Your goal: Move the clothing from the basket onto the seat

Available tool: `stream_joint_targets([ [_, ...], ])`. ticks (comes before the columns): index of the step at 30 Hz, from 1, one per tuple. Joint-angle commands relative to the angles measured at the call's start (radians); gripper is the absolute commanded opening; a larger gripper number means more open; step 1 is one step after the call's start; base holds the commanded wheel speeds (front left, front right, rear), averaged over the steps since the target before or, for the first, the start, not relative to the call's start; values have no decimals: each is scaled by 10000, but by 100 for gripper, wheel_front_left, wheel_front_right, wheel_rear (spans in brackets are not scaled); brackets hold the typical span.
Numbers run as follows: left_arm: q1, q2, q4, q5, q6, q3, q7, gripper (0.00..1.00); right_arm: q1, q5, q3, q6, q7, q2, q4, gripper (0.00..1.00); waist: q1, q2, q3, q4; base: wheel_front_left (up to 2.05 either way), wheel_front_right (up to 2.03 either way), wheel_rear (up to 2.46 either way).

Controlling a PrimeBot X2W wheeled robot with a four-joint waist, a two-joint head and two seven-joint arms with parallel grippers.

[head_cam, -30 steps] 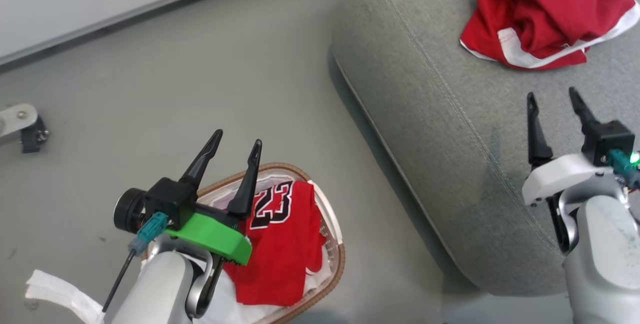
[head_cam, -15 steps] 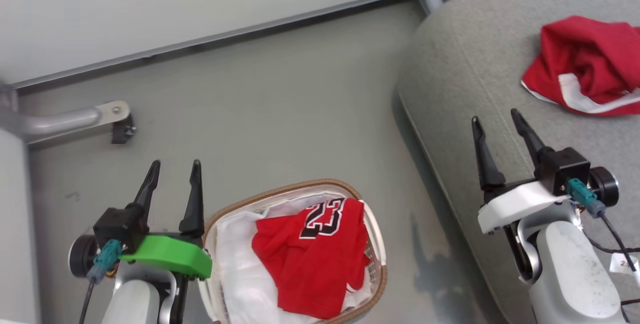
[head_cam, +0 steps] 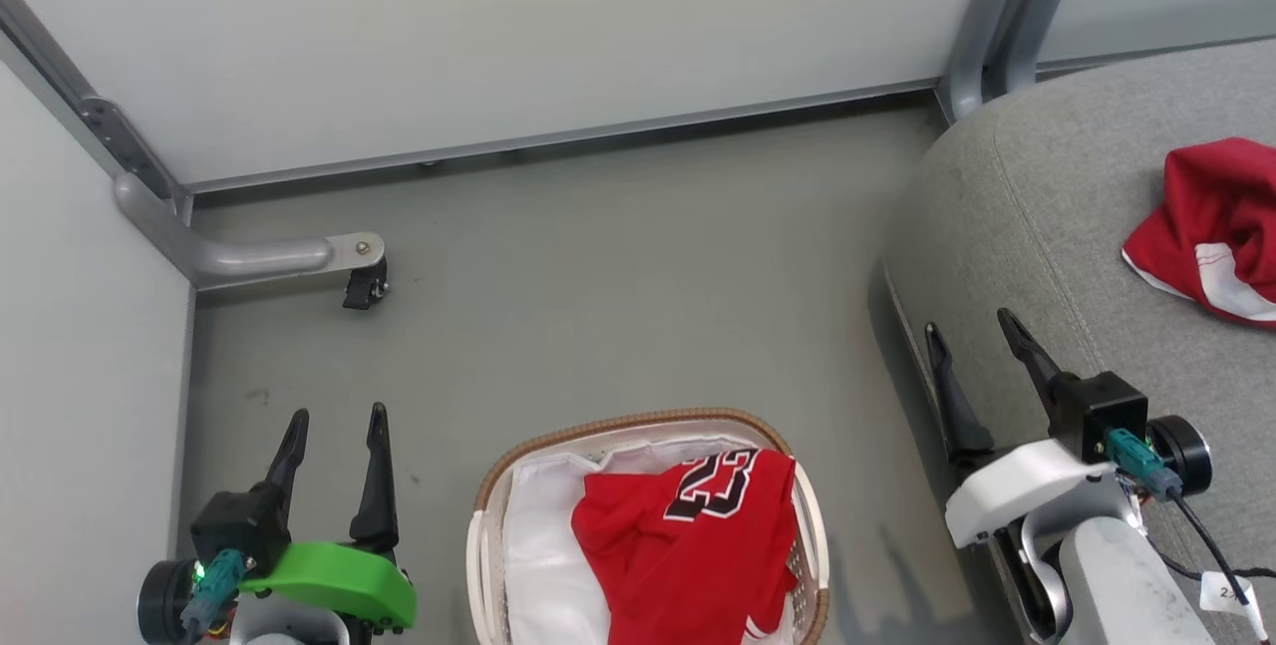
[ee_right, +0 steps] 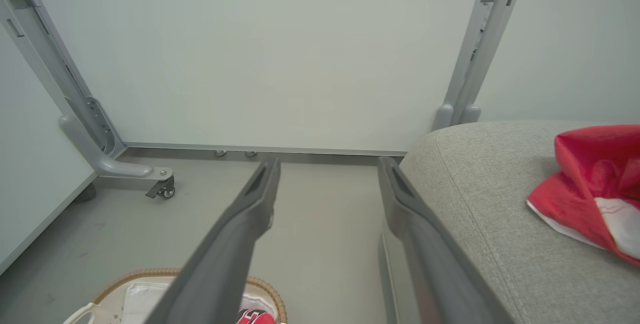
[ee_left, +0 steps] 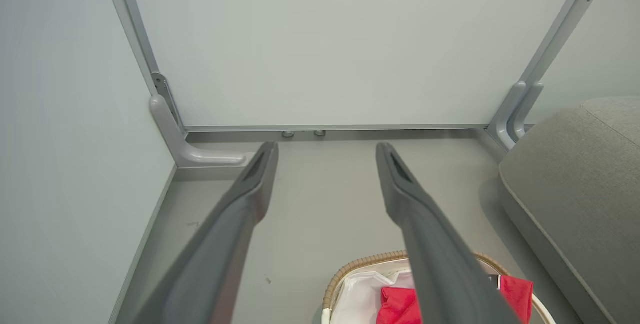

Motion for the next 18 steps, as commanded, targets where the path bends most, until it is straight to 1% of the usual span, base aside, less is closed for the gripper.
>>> stream_joint_targets([
  [1, 208, -39, 4, 105, -31, 64, 6, 100, 235, 56, -4, -14, -22, -44, 54, 100, 0, 0, -425, 261, 0, 0, 0],
  [10, 934, -122, -101, 17, -31, 13, 6, 100, 821, 247, -151, -14, -22, -43, 221, 100, 0, 0, -856, 209, 0, 0, 0],
  [18, 748, -146, 24, -339, -31, -453, 6, 100, 617, 145, -44, -14, -22, -45, 96, 100, 0, 0, -578, 9, 0, 0, 0],
])
